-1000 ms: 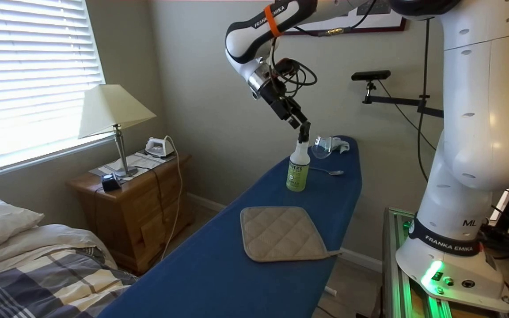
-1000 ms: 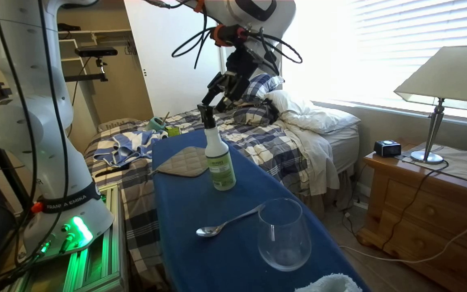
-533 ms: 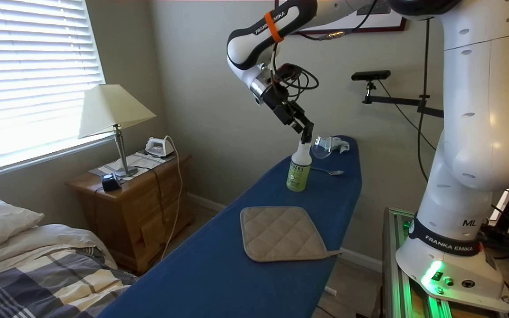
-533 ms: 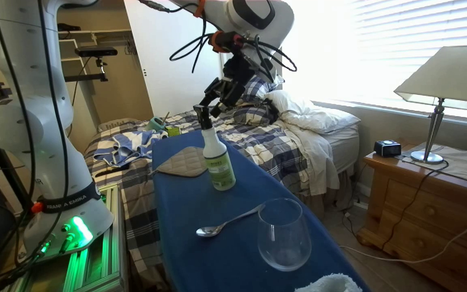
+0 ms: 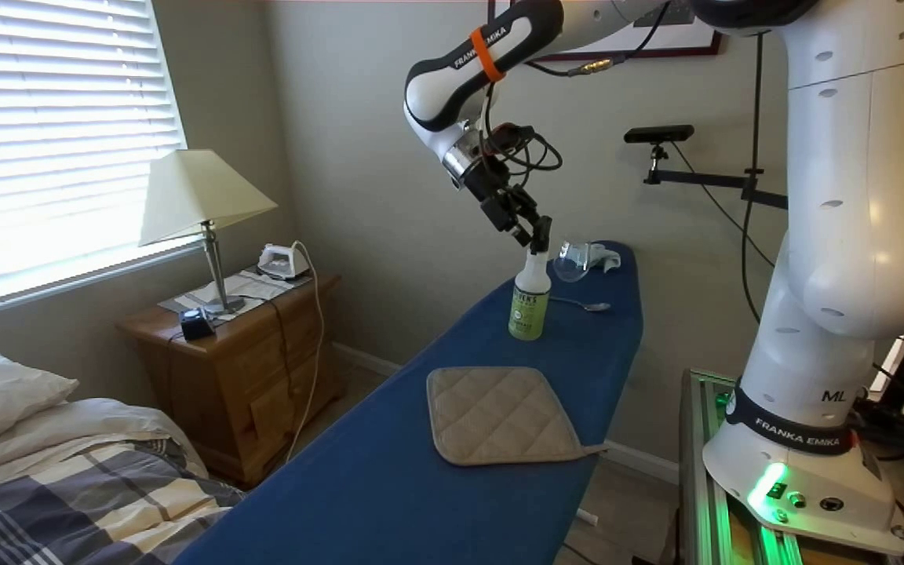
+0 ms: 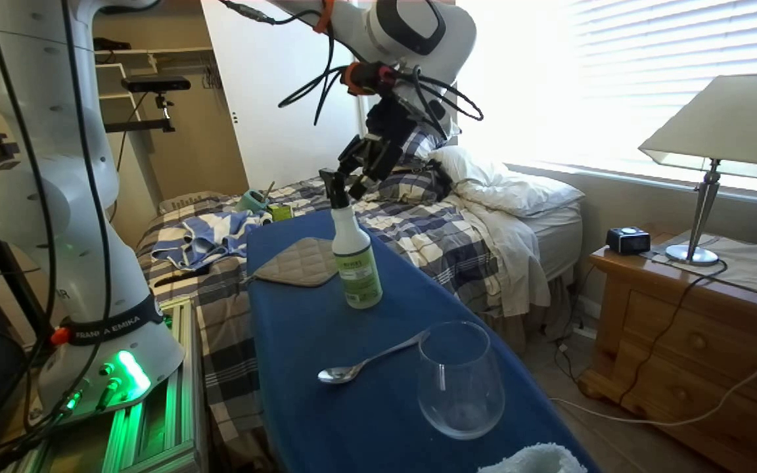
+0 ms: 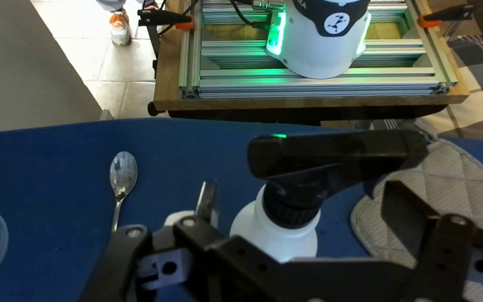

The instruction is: Press the spray bottle on the table

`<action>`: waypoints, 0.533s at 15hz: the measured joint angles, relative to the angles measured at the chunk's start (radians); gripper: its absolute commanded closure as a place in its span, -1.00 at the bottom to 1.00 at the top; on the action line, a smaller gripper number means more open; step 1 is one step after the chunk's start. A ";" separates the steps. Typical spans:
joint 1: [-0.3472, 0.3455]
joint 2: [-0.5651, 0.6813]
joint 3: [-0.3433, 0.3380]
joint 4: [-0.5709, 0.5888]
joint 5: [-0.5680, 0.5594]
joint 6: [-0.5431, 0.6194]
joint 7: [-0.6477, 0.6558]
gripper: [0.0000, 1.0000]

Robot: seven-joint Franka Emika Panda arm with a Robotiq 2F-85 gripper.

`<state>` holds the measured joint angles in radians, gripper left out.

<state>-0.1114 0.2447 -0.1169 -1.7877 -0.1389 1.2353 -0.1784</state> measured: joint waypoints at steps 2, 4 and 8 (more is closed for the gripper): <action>0.000 0.000 0.000 -0.005 0.000 0.001 0.015 -1.00; 0.000 0.000 0.000 -0.009 0.001 0.000 0.031 -1.00; 0.000 0.001 0.000 -0.017 0.001 -0.014 0.056 -1.00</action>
<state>-0.1114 0.2455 -0.1166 -1.8043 -0.1374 1.2212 -0.1219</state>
